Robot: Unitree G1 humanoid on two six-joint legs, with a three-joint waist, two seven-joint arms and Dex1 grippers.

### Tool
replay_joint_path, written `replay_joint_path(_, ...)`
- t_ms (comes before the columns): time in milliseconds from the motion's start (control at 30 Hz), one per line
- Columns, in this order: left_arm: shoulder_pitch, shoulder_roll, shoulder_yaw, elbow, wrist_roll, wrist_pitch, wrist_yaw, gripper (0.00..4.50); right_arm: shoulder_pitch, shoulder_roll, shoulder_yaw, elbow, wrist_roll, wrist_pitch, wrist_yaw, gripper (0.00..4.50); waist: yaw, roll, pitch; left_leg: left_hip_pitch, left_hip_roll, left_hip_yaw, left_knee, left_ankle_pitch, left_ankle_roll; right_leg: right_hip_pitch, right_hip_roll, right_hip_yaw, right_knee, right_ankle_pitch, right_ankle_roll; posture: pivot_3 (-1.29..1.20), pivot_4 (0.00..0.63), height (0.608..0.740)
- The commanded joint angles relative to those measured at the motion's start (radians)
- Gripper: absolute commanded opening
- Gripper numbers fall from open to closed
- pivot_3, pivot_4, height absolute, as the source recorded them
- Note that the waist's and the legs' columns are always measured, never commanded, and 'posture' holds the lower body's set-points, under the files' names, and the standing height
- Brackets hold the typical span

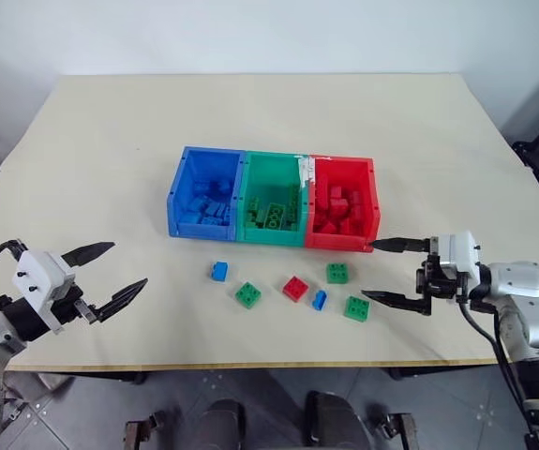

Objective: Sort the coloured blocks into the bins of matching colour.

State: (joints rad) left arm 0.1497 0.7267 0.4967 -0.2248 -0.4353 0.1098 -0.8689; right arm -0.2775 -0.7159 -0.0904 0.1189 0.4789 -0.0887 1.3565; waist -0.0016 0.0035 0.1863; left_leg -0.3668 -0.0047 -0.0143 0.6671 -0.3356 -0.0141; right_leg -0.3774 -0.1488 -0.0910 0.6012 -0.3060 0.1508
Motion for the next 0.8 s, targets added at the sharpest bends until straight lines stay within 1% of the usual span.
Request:
replay_joint_path(33, -0.01, 0.009, -0.005, -0.019, -0.005, -0.002, -0.001, 4.46, 0.014, -0.003, -0.034, -0.044, 0.003, -0.016, -0.025, 4.5, 0.003, 0.0, 0.0, 0.0, 0.0, 0.0, 0.0, 0.0, 0.0, 0.0, 0.0, 0.0, 0.0, 0.0, 0.0, 0.0, 0.15, 0.74)
replay_joint_path(133, -0.014, 0.017, -0.045, -0.045, -0.009, 0.021, -0.016, 4.46, 0.052, -0.032, -0.073, -0.045, 0.008, -0.019, -0.028, 4.5, 0.01, 0.0, 0.0, -0.001, 0.0, 0.0, 0.0, 0.0, 0.0, 0.0, 0.0, -0.001, 0.0, 0.0, 0.0, 0.0, 0.15, 0.74)
replay_joint_path(200, -0.021, 0.025, -0.084, -0.078, -0.036, 0.031, -0.06, 4.46, 0.083, -0.061, -0.106, -0.04, 0.006, -0.021, -0.019, 4.5, 0.017, 0.0, 0.0, -0.001, -0.001, 0.0, 0.0, 0.0, 0.0, 0.0, 0.0, 0.0, 0.0, 0.0, 0.0, 0.0, 0.15, 0.74)
replay_joint_path(267, -0.029, 0.04, -0.14, -0.135, -0.085, 0.098, -0.098, 4.46, 0.123, -0.11, -0.122, -0.017, -0.024, -0.051, 0.009, 4.5, 0.024, 0.0, 0.0, -0.001, -0.001, 0.0, 0.001, -0.001, 0.001, 0.0, 0.0, 0.0, -0.001, 0.0, 0.0, 0.0, 0.15, 0.74)
replay_joint_path(367, -0.067, 0.031, -0.238, -0.195, -0.061, 0.087, -0.116, 4.46, 0.162, -0.147, -0.137, 0.005, -0.033, -0.059, 0.022, 4.5, 0.025, 0.0, 0.0, -0.001, -0.001, 0.0, 0.001, -0.001, 0.001, 0.001, 0.0, 0.0, -0.001, 0.0, 0.0, 0.0, 0.15, 0.74)
replay_joint_path(433, -0.092, 0.012, -0.297, -0.235, -0.062, 0.096, -0.11, 4.46, 0.173, -0.153, -0.125, -0.012, -0.036, -0.034, 0.016, 4.5, 0.023, 0.0, 0.0, 0.0, 0.0, 0.0, 0.001, -0.001, 0.001, 0.001, 0.0, 0.0, -0.001, 0.0, 0.0, 0.0, 0.15, 0.74)
replay_joint_path(567, -0.114, -0.003, -0.377, -0.277, -0.07, 0.127, -0.115, 4.46, 0.181, -0.139, -0.083, -0.062, -0.04, 0.03, -0.005, 4.5, 0.013, 0.0, 0.0, 0.001, 0.0, 0.002, 0.001, -0.001, 0.001, 0.001, 0.0, 0.0, 0.0, 0.0, 0.0, 0.0, 0.15, 0.74)
replay_joint_path(633, -0.107, 0.001, -0.382, -0.279, -0.068, 0.126, -0.121, 4.46, 0.18, -0.131, -0.049, -0.085, -0.047, 0.091, -0.027, 4.5, 0.011, 0.0, 0.0, 0.002, 0.001, 0.002, 0.001, 0.0, 0.0, 0.001, 0.001, 0.0, 0.0, 0.0, 0.0, 0.0, 0.15, 0.74)
replay_joint_path(800, -0.034, 0.035, -0.309, -0.277, -0.079, 0.117, -0.147, 4.46, 0.157, -0.098, 0.042, -0.083, -0.107, 0.137, -0.064, 4.5, 0.013, 0.0, 0.0, 0.001, 0.0, 0.002, 0.001, 0.0, 0.0, 0.001, 0.001, 0.0, 0.0, 0.0, 0.0, 0.0, 0.15, 0.74)
